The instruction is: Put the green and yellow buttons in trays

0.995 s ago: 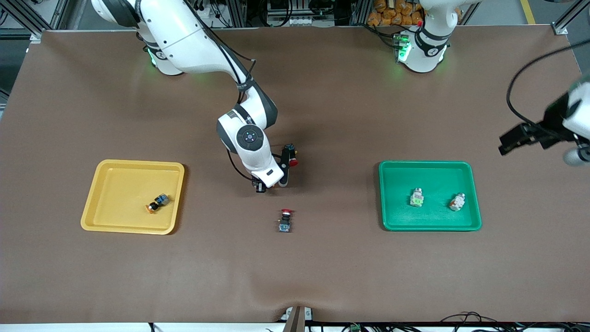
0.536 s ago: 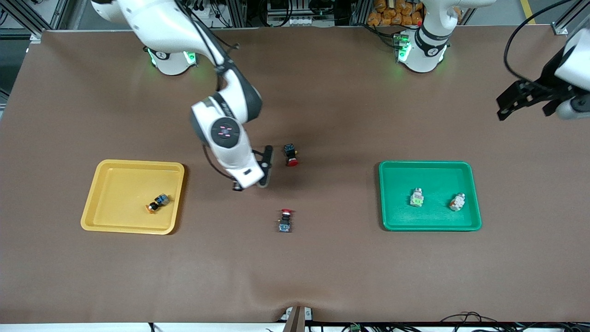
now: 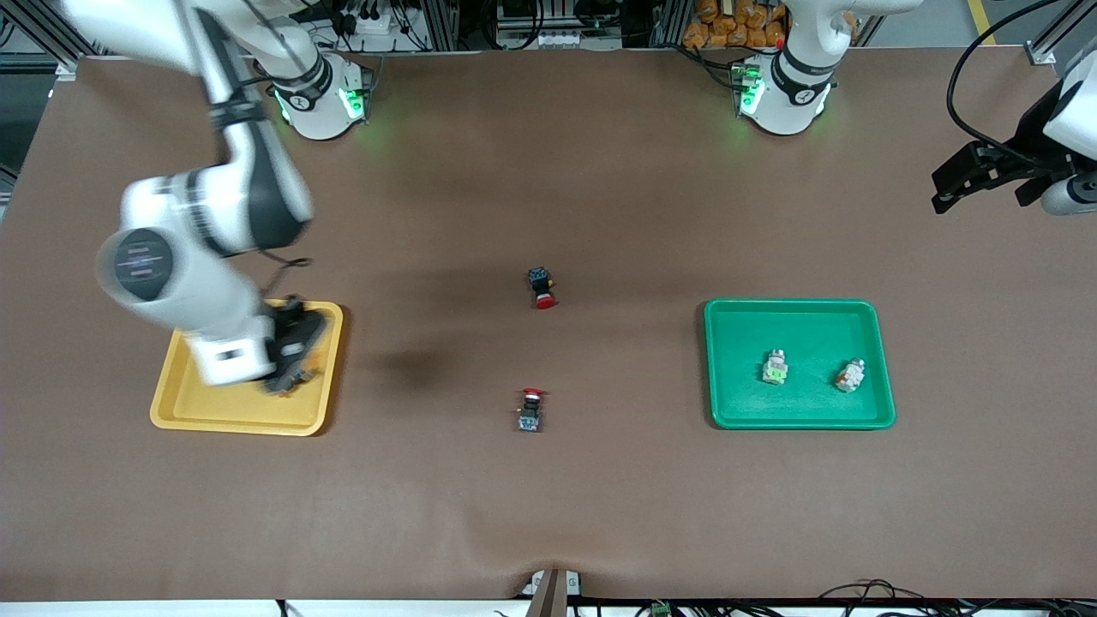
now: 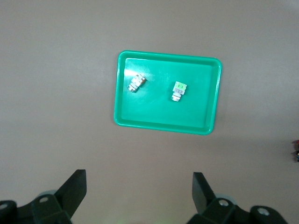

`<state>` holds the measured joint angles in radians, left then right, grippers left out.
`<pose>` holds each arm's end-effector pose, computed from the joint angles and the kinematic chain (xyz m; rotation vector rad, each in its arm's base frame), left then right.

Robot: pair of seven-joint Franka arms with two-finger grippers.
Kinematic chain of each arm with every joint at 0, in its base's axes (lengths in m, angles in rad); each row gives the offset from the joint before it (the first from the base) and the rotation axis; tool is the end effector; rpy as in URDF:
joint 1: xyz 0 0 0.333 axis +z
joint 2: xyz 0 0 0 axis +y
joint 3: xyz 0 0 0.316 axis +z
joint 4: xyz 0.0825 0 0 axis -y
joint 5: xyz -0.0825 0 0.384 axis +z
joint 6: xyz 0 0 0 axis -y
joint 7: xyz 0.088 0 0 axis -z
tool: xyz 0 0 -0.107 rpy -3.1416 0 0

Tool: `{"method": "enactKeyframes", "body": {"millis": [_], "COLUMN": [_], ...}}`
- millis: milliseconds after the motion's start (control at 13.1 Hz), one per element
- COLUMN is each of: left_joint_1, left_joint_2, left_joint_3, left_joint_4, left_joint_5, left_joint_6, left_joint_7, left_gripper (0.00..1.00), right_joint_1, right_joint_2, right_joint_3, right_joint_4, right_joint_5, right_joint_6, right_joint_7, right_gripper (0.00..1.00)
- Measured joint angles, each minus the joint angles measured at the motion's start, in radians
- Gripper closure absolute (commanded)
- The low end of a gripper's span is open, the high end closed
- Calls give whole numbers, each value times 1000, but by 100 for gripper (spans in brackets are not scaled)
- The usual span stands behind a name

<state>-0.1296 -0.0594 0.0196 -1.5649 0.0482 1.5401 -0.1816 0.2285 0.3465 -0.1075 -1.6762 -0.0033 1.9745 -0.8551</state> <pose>0.5304 -0.0529 0.6569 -3.0974 -0.1145 -0.0636 0.6435 0.0846 0.3988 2.7507 1.4724 -0.0895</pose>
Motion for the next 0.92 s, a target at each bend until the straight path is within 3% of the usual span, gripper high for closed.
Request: {"method": "enactKeyframes", "body": {"millis": [77,153,230,306,613,919], "left_joint_1": [0,0,1,2,10,53], "left_joint_2": [-1,-1,-2,-5,-10,-7], "left_joint_3": [0,0,0,-1,-1,1], "left_joint_4": [-7,-13,-18,-22,-25,-30], "left_joint_5": [-2,-2,-3,-3,-9,-10], "left_joint_6": [0,0,0,0,0,0], "left_joint_7": [0,0,0,0,-5,-8], "left_gripper": [0,0,0,0,0,0], "right_joint_1": [-66,-121,-161,-188,-210,-211], "right_joint_2": [-1,-1,-2,-4,-41,-160], "right_joint_3": [0,1,1,2,4,11], "right_joint_4": [0,0,0,4,57,70], "right_joint_5": [3,6,8,9,23,39], "right_joint_6": [-19,-37,-53,-72,-105,-178], "right_joint_7": [-2,-3,-4,-4,5,54], "right_gripper": [96,58,13,0,0,0]}}
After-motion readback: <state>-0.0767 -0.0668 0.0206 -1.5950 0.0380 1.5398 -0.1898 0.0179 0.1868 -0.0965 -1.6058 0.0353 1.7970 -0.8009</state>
